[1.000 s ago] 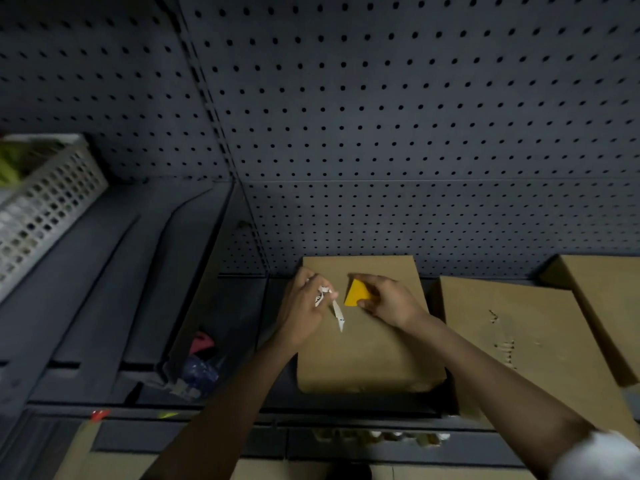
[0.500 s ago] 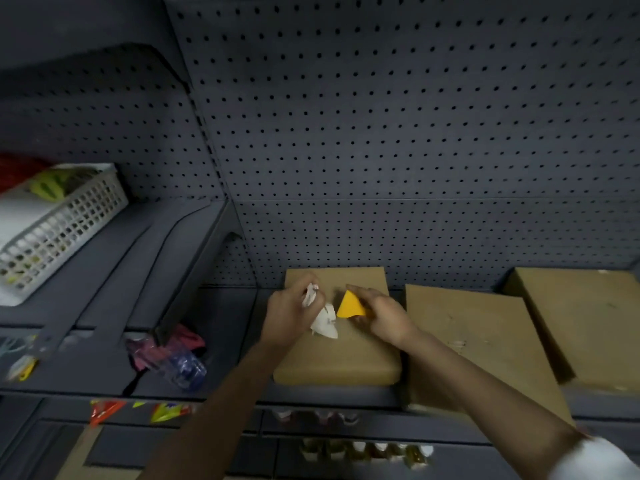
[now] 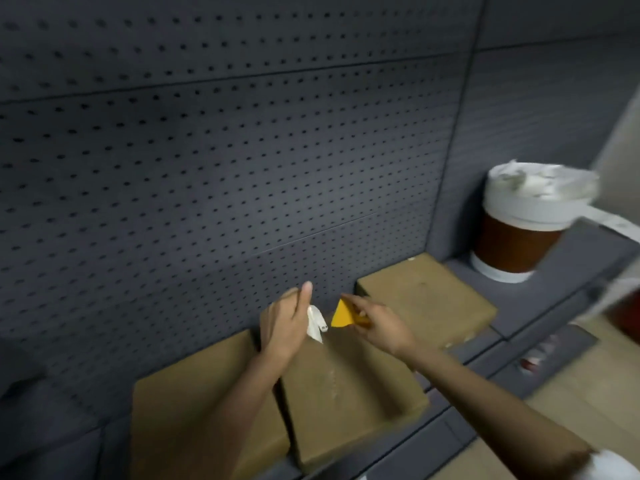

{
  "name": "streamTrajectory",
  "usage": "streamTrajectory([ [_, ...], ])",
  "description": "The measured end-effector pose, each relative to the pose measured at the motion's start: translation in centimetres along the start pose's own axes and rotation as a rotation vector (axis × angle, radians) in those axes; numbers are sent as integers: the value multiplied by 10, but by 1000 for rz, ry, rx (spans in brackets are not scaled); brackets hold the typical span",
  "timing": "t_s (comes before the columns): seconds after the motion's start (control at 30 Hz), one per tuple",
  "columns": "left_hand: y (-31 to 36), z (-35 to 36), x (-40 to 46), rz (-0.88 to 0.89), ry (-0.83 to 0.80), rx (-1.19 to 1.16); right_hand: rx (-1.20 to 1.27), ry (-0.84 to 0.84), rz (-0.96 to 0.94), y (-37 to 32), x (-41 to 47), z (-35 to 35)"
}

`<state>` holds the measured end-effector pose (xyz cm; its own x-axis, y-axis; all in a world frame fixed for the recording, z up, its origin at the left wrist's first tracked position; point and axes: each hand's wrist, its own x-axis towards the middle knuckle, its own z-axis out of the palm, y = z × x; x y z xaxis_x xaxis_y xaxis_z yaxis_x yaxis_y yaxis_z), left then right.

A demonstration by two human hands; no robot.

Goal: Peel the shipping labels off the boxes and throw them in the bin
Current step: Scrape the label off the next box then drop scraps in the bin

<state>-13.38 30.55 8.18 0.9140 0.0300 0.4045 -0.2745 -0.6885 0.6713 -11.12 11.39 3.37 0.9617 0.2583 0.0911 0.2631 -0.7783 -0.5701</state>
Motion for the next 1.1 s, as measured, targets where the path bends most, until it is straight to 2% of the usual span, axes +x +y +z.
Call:
streamTrajectory([
  [0.17, 56, 72, 49, 339, -143, -73, -47, 195, 167, 61, -22, -76],
  [0.27, 97, 120, 76, 398, -199, -87, -56, 314, 246, 100, -39, -121],
  [0.4, 156, 183, 99, 623, -180, -82, -89, 398, 291, 152, -62, -179],
  [0.47, 189, 213, 109, 678, -159, -79, -104, 434, 291, 180, -70, -206],
  [0.77, 326, 320, 160, 584, 34, -27, -229, 378, 231, 295, -83, -310],
  [0.93, 349, 352, 178, 466, -106, 113, -238, 341, 186, 332, -74, -343],
  [1.1, 344, 384, 202, 419, -135, 256, -222, 266, 182, 357, -58, -346],
])
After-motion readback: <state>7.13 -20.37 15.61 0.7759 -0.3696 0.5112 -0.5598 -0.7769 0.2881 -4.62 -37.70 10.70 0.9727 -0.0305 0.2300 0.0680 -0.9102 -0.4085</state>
